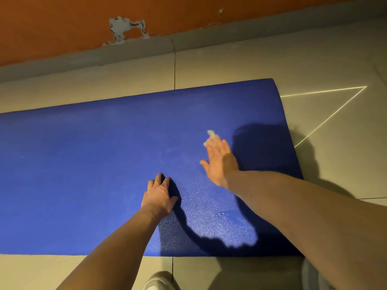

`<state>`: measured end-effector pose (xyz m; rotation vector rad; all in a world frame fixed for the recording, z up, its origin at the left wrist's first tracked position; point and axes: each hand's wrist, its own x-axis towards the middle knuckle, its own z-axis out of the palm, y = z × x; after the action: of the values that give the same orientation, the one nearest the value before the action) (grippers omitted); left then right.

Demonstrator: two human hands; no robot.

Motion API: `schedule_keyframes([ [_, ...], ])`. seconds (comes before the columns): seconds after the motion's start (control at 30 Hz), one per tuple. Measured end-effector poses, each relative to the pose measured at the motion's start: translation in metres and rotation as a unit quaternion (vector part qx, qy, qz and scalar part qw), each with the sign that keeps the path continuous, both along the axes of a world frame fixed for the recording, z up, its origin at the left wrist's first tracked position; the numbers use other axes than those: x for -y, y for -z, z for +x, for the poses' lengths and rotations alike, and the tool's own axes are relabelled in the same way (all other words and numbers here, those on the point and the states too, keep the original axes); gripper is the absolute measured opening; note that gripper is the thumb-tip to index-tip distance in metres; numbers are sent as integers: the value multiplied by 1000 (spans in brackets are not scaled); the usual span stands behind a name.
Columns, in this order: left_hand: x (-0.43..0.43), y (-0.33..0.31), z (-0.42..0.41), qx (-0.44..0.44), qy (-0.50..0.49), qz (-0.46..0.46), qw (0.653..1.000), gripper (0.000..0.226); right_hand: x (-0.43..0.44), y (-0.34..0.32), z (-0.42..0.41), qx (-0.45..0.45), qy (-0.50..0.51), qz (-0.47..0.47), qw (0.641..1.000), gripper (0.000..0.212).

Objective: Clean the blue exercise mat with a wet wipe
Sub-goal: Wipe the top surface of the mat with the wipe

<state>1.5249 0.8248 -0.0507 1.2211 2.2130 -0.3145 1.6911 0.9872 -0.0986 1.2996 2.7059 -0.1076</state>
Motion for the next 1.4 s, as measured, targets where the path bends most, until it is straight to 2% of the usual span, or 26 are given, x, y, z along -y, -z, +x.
schedule_keyframes([
  [0.07,3,0,3,5,4,-6,1000,83,-11,-3,11,-15,81,-38,996,75],
  [0.17,9,1,5,9,9,-10,1000,82,10,-2,-4,17,112,-23,993,80],
  [0.23,12,0,5,9,10,-14,1000,82,46,-2,-15,26,71,-13,997,81],
  [0.33,15,-1,7,6,15,-17,1000,81,94,-3,-13,22,-52,-45,997,81],
  [0.47,19,-3,14,4,23,-18,1000,80,81,9,10,-11,-145,-26,989,79],
  [0.57,26,-4,19,13,28,-23,999,80,42,7,39,14,-58,-1,998,77],
  [0.67,30,-6,21,17,40,-26,999,80,39,3,46,-38,72,-42,996,80],
  [0.73,33,-6,21,19,42,-30,998,80,60,0,32,-44,99,-44,993,85],
  [0.8,34,-6,21,17,45,-35,998,80,95,-4,19,-21,53,-42,997,85],
  [0.9,34,-6,22,9,53,-40,998,80,141,-9,20,-14,-84,-79,993,82],
  [1.03,33,-5,25,6,50,-36,998,80,117,5,44,-47,-199,-72,976,77],
  [1.07,34,-4,25,7,51,-35,998,80,101,5,52,-56,-192,-57,978,75],
  [1.17,40,-4,27,11,58,-29,998,81,61,4,75,-67,-64,-48,995,73],
  [1.27,46,-4,29,12,61,-27,998,81,73,1,67,-95,50,-61,992,79],
  [1.33,48,-4,30,13,63,-29,998,81,108,-1,54,-66,58,-43,995,85],
  [1.4,50,-5,33,11,65,-32,997,81,152,-5,48,-18,-18,-23,999,84],
])
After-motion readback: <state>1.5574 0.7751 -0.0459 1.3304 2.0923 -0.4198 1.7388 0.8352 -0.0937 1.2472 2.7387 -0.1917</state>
